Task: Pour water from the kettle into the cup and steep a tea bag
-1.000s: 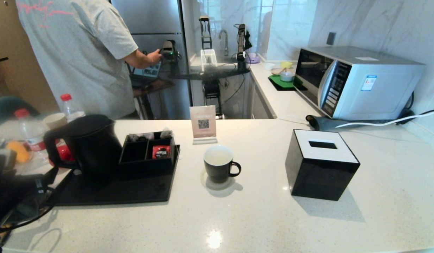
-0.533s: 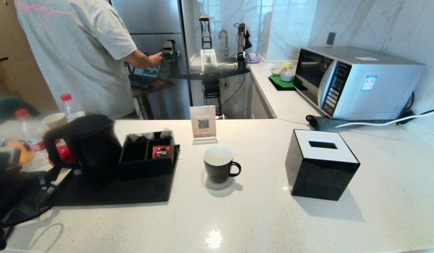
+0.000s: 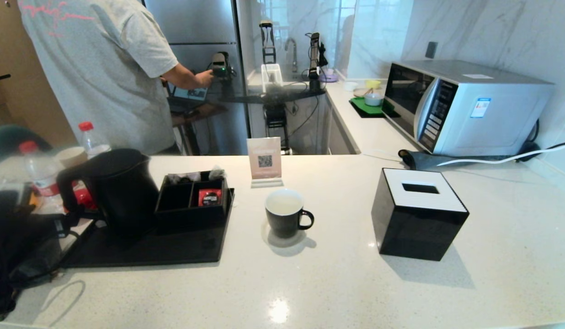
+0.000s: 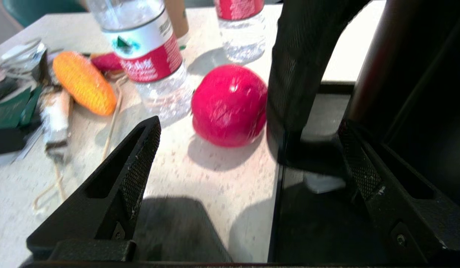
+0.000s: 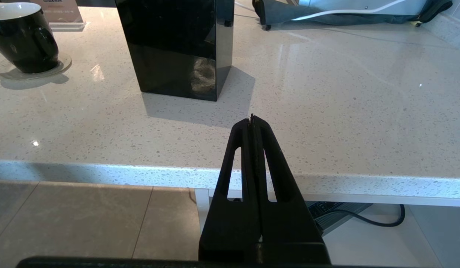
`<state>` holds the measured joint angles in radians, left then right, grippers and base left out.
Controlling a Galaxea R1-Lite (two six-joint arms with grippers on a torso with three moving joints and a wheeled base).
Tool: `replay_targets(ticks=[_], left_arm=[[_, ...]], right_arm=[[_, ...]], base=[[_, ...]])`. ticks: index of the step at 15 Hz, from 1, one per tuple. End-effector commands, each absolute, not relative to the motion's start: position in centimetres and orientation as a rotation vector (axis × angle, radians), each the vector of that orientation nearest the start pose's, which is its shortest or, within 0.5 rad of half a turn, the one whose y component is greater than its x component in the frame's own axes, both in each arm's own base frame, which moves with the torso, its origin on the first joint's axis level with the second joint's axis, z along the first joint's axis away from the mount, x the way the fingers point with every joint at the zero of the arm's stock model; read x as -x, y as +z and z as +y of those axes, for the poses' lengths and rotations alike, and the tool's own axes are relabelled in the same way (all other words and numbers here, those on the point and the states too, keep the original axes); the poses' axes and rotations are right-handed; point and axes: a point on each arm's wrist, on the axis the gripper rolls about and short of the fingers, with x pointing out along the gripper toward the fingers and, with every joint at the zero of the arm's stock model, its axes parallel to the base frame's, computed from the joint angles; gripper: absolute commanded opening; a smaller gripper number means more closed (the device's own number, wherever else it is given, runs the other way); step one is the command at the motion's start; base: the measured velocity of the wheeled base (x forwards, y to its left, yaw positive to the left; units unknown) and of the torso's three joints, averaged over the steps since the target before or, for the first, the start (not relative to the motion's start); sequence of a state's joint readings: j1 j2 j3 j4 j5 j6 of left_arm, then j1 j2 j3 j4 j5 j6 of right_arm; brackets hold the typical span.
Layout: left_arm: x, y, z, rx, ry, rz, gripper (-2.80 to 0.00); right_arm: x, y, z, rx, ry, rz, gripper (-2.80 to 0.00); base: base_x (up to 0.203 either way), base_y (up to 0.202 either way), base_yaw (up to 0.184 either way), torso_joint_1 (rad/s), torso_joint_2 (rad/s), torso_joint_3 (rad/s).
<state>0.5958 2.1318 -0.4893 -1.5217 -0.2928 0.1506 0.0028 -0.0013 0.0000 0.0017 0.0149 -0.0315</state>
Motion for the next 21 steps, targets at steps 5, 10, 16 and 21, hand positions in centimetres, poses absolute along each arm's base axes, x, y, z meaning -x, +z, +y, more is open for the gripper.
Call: replay_targets(ticks=[5,10,16,21], left_arm=[[-28.5,6.7,17.7,-0.131,0.274,0.064,0.00],[-29.8,6.7,18.0,-0.144,0.263,0.034,0.00],[-31.3,6.8,18.4,-0.160,0.253,0.000,0.00],[-32.2,7.1,18.9,-0.175,0.253,-0.034,0.00]], right_arm=[[2.3,7.5,0.0,0.032,0.018,0.001,-2.80],[2.3,7.5,0.0,0.032,0.018,0.001,-2.80],[2.3,7.5,0.0,0.032,0.018,0.001,-2.80],[2.3,7.5,0.0,0.032,0.018,0.001,-2.80]], base=[[0.000,0.000,0.000,0.000,0.00,0.000],[0.000,0.000,0.000,0.000,0.00,0.000],[0.000,0.000,0.000,0.000,0.00,0.000],[0.000,0.000,0.000,0.000,0.00,0.000]])
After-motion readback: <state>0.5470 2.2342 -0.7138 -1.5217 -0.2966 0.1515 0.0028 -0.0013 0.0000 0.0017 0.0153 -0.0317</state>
